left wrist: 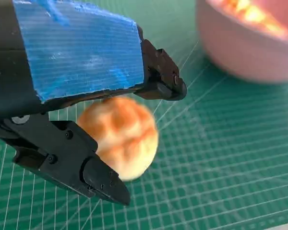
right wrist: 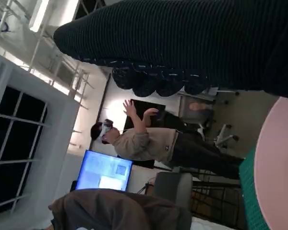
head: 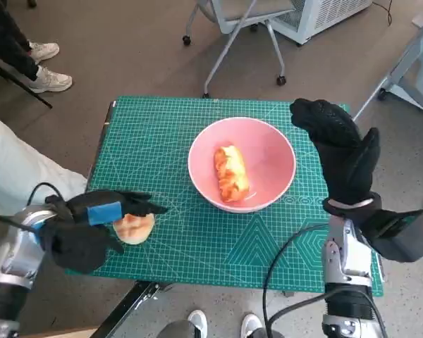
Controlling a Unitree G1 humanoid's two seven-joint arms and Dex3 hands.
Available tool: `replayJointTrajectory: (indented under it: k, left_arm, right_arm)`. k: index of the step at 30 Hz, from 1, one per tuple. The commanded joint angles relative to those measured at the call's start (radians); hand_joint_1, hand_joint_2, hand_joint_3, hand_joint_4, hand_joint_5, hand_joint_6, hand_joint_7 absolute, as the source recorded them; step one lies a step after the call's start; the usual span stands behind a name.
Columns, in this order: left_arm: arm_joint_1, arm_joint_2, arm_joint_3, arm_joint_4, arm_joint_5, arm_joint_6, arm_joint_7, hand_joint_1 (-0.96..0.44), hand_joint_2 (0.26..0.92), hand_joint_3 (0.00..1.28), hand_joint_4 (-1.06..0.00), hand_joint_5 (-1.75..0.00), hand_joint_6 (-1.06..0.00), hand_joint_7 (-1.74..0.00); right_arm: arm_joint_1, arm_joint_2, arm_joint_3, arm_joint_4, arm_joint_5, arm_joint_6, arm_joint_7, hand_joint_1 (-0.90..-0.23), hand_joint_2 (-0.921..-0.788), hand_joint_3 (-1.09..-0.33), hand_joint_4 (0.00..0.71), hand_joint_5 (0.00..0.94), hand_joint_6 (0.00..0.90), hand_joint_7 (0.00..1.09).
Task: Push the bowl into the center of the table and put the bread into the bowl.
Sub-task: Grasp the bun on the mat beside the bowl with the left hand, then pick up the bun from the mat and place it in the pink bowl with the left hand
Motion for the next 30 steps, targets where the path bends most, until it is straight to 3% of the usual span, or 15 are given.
replayJointTrajectory:
  k: [1,4,6,7,8,9,13,21,24,27,30]
  left_arm:
    - [-0.029,-0.001,-0.036,0.03,0.066,0.008,0.012,0.06,0.813,0.04,-0.53,-0.07,-0.64,-0.08]
    - [-0.036,0.001,-0.048,0.04,0.107,0.001,0.045,0.08,0.851,0.05,-0.67,-0.09,-0.73,-0.11]
    - [-0.036,0.001,-0.049,0.043,0.125,-0.008,0.071,-0.07,0.876,0.09,-0.75,-0.14,-0.68,-0.54]
    - [-0.035,0.002,-0.049,0.045,0.131,-0.013,0.082,-0.08,0.898,0.11,-0.73,-0.55,-0.62,-0.88]
    - [-0.034,0.004,-0.048,0.044,0.134,-0.022,0.093,-0.08,0.898,0.11,-0.73,-0.55,-0.62,-0.88]
    - [-0.034,0.006,-0.047,0.045,0.137,-0.029,0.101,-0.04,0.909,0.1,-0.7,-0.9,-0.6,-1.0]
    - [-0.041,0.02,-0.032,0.035,0.107,-0.07,0.101,-0.01,0.915,0.07,-0.7,-1.17,-0.65,-1.01]
    - [-0.07,0.048,0.047,-0.053,-0.047,-0.076,0.031,0.01,0.904,0.08,-0.61,-1.4,-0.8,-0.81]
    - [-0.086,0.057,0.095,-0.114,-0.127,-0.057,0.004,0.01,0.903,0.08,-0.6,-1.42,-0.81,-0.78]
    - [-0.105,0.057,0.14,-0.174,-0.192,-0.032,-0.007,0.0,0.896,0.11,-0.59,-1.34,-0.76,-0.96]
    - [-0.149,0.037,0.181,-0.226,-0.243,-0.011,0.008,0.0,0.885,0.11,-0.63,-1.22,-0.76,-1.04]
  right_arm:
    - [0.012,-0.002,-0.008,0.006,0.002,0.015,-0.005,-0.682,-0.921,-0.714,0.192,0.001,0.065,0.52]
    - [0.01,-0.001,-0.009,0.012,0.002,0.012,-0.006,-0.681,-0.921,-0.713,0.193,0.001,0.059,0.52]
    - [0.009,0.0,-0.01,0.015,0.002,0.011,-0.006,-0.681,-0.921,-0.713,0.193,0.001,0.057,0.52]
    - [0.008,0.0,-0.011,0.016,0.003,0.01,-0.005,-0.684,-0.921,-0.712,0.194,0.001,0.055,0.52]
    - [0.008,0.0,-0.011,0.017,0.003,0.01,-0.005,-0.684,-0.921,-0.712,0.194,0.001,0.055,0.52]
    - [0.007,0.001,-0.012,0.019,0.004,0.01,-0.005,-0.686,-0.921,-0.711,0.194,0.001,0.054,0.52]
    - [0.007,0.001,-0.014,0.019,0.005,0.01,-0.005,-0.688,-0.921,-0.71,0.194,0.002,0.053,0.52]
    - [0.004,0.002,-0.017,0.017,0.01,0.014,-0.004,-0.684,-0.921,-0.709,0.194,0.001,0.051,0.52]
    - [0.002,0.003,-0.018,0.016,0.01,0.014,-0.005,-0.684,-0.921,-0.708,0.194,0.001,0.052,0.52]
    - [0.0,0.003,-0.019,0.016,0.011,0.016,-0.006,-0.683,-0.921,-0.707,0.195,0.001,0.053,0.52]
    - [-0.002,0.003,-0.021,0.018,0.011,0.014,-0.006,-0.681,-0.921,-0.706,0.196,0.002,0.053,0.52]
